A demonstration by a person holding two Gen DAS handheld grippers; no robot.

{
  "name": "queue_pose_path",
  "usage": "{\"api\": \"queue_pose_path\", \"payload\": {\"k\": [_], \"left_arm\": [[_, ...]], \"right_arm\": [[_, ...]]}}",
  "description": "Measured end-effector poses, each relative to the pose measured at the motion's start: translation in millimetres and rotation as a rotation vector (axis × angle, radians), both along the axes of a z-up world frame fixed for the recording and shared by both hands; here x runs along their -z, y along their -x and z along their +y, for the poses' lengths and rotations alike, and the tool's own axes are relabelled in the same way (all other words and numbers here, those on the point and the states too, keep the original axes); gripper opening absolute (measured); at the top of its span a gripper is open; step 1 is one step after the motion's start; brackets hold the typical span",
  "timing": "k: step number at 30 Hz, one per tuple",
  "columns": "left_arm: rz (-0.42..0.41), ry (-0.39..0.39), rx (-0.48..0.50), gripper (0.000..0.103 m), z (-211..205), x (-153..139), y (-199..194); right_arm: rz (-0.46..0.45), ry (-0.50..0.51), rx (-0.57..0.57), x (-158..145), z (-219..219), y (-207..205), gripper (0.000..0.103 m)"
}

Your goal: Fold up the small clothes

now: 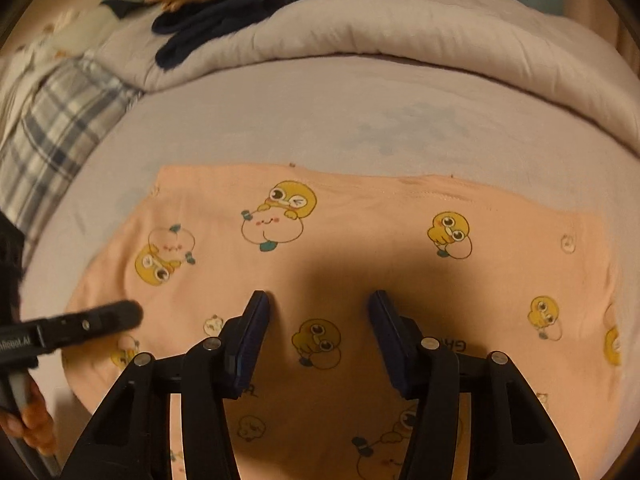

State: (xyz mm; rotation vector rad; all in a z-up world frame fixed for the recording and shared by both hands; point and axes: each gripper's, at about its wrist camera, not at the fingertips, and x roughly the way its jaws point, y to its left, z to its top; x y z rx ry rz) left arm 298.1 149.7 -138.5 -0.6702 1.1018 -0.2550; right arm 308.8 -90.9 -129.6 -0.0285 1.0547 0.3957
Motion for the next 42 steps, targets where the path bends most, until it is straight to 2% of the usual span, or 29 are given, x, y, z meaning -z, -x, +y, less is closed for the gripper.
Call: {"api": "queue_pose_path", "payload": {"k": [3,7,9,14,18,23,30,39,42], "left_arm": [[-0.004,0.0,0.004,0.014,-1,-2,0],[0.001,0.0,-0.002,0.014,-3,-3,1],[-0.001,-0.01,-0.004,0.013,-6,-5,3],[-0.016,-0.012,-0.008,0.013,-11,-16,5],[-0.036,-0.008,-0.002,0.014,-19,-26,6],[-0.064,0.012,0.013,0.013,-34,-34,4],[-0.107,-0.035,0.088,0.012,-70,-56,-1],[-0.163,-0.092,0.257,0.012,-159,-73,-16],[-0.136,-0.103,0.34,0.014,-198,-63,-23]], "right_arm": [[-0.017,-0.039,-0.017,-14,-8,23,0.047],[-0.006,-0.02,-0.066,-4,-6,59,0.031],[-0.03,-0.002,-0.075,3,-3,63,0.03],[-0.001,-0.029,-0.07,-1,-6,56,0.03],[0.015,-0.147,-0.046,-6,-27,63,0.03],[0.042,-0.317,0.048,-6,-65,64,0.03],[0.043,-0.496,0.128,-8,-105,59,0.03],[0.104,-0.689,0.232,6,-143,45,0.03],[0.125,-0.799,0.28,12,-163,39,0.033]]}}
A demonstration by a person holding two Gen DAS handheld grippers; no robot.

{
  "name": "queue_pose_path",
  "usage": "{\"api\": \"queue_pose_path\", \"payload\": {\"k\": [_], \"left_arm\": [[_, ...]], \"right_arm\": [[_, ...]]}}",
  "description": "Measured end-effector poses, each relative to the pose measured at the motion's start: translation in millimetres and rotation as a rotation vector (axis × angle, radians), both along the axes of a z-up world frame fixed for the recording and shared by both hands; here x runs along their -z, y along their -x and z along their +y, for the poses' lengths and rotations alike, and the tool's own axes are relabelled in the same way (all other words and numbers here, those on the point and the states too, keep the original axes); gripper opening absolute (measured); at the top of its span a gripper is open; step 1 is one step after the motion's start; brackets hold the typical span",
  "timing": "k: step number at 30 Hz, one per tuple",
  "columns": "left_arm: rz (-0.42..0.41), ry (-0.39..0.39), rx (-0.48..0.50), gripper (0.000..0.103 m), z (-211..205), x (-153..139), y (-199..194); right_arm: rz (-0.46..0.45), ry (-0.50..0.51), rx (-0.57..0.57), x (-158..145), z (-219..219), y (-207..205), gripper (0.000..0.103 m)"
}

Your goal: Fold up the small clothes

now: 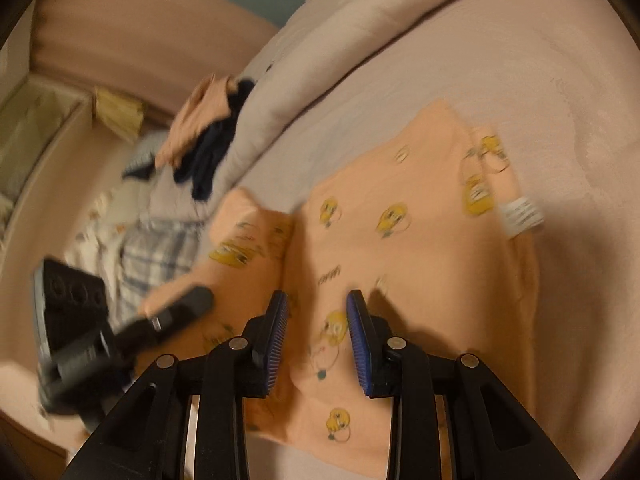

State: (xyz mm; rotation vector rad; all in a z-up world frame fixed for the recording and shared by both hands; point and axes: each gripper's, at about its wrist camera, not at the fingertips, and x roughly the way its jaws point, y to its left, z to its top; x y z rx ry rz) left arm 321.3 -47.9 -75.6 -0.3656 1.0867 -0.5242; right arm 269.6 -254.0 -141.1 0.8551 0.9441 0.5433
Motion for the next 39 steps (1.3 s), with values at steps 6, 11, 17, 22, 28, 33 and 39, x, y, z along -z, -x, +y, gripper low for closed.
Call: {"api": "queue_pose_path", "payload": {"k": [6,11,17,22,28,33,39], "left_arm": [[0.067,-0.01,0.105,0.048,-48,28,-2],[-0.002,-0.041,0.221,0.06,-66,12,3],[-0.037,-0.021,0.161,0.06,-26,2,10],[-0.005,-0.006,0.035,0.06,35,17,27],[0.081,0.006,-0.068,0.06,80,44,48],[0.103,0.046,-0.057,0.06,71,48,49],[0.112,0.062,-0.025,0.06,54,50,49]], "right_arm": [[0.106,-0.214,0.066,25,-31,-10,0.045],[0.139,-0.207,0.029,22,-35,-16,0.052],[0.158,-0.223,0.002,24,-42,-18,0.063],[0.129,-0.069,-0.051,16,-25,-23,0.063],[0.045,0.266,-0.065,2,2,-29,0.019],[-0.053,0.398,-0.035,-22,3,-20,0.012],[-0.038,0.502,0.044,-23,-21,-25,0.012]]}}
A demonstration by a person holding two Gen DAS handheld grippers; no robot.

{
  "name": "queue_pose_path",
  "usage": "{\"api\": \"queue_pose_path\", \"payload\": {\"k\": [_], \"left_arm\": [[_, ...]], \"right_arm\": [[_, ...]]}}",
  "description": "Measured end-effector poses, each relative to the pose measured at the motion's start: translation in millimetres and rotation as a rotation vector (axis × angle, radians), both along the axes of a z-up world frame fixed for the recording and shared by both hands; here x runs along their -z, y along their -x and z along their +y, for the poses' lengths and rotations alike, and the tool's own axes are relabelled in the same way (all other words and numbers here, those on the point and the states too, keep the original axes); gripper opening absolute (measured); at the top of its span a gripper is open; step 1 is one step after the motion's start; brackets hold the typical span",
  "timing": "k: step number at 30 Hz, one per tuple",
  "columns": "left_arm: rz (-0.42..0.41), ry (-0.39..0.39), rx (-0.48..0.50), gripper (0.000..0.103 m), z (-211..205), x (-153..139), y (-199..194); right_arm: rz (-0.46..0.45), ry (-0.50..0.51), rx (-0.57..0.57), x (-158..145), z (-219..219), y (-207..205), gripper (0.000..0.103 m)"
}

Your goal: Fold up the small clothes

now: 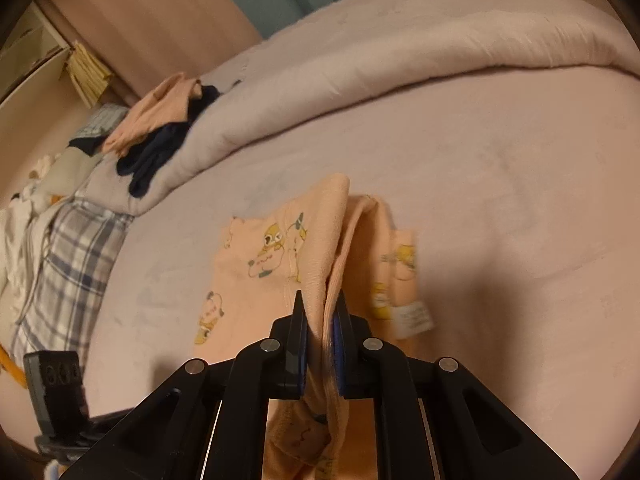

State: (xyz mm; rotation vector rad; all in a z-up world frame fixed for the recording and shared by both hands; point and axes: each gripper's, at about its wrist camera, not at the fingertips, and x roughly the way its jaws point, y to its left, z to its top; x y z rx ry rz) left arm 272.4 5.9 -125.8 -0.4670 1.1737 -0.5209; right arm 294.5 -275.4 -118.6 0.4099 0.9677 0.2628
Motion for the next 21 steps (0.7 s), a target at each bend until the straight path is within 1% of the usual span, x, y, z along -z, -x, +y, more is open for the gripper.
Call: {"api": "queue_pose_path", "payload": {"k": [1,4,6,7,8,10,11,12,14,15,16,17,19,21], "left_arm": [[0.002,0.002,0.005,0.06,1,1,0],[0.008,0.0,0.019,0.06,-6,3,-2],[0.01,0.001,0.024,0.06,-11,4,-4],[0.01,0.0,0.026,0.06,-14,4,-4],[0.009,-0.003,0.027,0.06,-16,5,-5],[0.0,-0.017,0.03,0.06,-20,5,-5],[-0.008,-0.036,0.031,0.06,-20,5,-3],[-0.017,-0.065,0.031,0.06,-18,4,-1],[-0.035,-0.138,0.03,0.06,-24,6,0],[-0.039,-0.153,0.031,0.06,-26,7,-1],[-0.044,-0.166,0.035,0.06,-29,8,0],[-0.051,-0.18,0.04,0.06,-31,8,0],[-0.064,-0.205,0.045,0.06,-32,9,1],[-0.071,-0.224,0.051,0.06,-31,9,3]], "right_arm": [[0.015,0.018,0.015,5,-3,-2,0.012],[0.078,-0.042,0.031,27,-18,-7,0.012],[0.072,-0.06,0.046,23,-20,-5,0.013],[0.069,-0.046,0.051,20,-20,-3,0.024],[0.047,0.026,0.07,11,-20,2,0.037],[-0.044,0.132,0.061,-8,-14,16,0.037],[-0.077,0.151,0.047,-15,-10,21,0.037],[-0.131,0.169,0.016,-25,-5,32,0.037],[-0.2,0.181,-0.063,-35,7,47,0.037],[-0.226,0.183,-0.109,-37,13,56,0.037],[-0.241,0.182,-0.153,-36,18,64,0.036],[-0.242,0.186,-0.188,-33,21,69,0.031],[-0.236,0.208,-0.232,-26,26,75,0.027],[-0.219,0.236,-0.263,-17,28,82,0.026]]}}
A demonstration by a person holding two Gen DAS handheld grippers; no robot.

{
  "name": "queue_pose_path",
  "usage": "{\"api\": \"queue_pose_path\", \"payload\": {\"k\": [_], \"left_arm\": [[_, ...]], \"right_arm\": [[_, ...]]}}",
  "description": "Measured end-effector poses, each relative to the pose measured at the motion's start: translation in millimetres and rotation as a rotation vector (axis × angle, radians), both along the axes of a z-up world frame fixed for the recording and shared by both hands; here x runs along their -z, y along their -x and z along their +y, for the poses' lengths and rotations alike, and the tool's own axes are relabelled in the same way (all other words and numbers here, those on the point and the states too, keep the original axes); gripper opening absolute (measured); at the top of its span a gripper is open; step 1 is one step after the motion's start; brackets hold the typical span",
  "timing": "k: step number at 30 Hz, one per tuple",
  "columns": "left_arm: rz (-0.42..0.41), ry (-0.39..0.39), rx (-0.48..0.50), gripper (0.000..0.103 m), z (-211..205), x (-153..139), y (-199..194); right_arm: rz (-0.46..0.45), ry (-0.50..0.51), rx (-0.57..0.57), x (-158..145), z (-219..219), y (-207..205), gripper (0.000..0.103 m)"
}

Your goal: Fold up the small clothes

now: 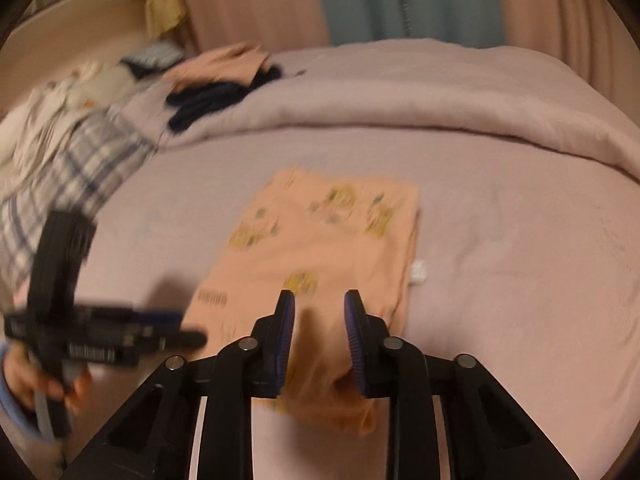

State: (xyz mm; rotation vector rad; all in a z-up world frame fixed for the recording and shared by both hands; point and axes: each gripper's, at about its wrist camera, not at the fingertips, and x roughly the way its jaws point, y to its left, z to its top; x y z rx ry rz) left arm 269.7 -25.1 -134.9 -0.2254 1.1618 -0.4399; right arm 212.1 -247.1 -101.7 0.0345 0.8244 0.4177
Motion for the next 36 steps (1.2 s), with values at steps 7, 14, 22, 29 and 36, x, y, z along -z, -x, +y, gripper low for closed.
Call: {"api": "queue_pose_path", "payload": {"k": [7,14,22,29,36], "left_arm": [[-0.006,-0.026,0.002,0.06,-4,5,-3],[-0.02,-0.058,0.016,0.06,-9,5,0],[-0.02,-0.074,0.026,0.069,-7,6,8],[-0.01,-0.088,0.023,0.077,-4,5,18],[-0.001,-0.091,0.019,0.082,-2,3,27]], "right_arm": [[0.092,0.09,0.04,29,-5,1,0.025],[0.129,0.055,0.084,35,-18,8,0.025],[0.138,0.045,0.088,34,-22,15,0.028],[0.158,0.0,0.11,35,-38,27,0.045],[0.154,-0.029,0.135,30,-46,31,0.058]]}}
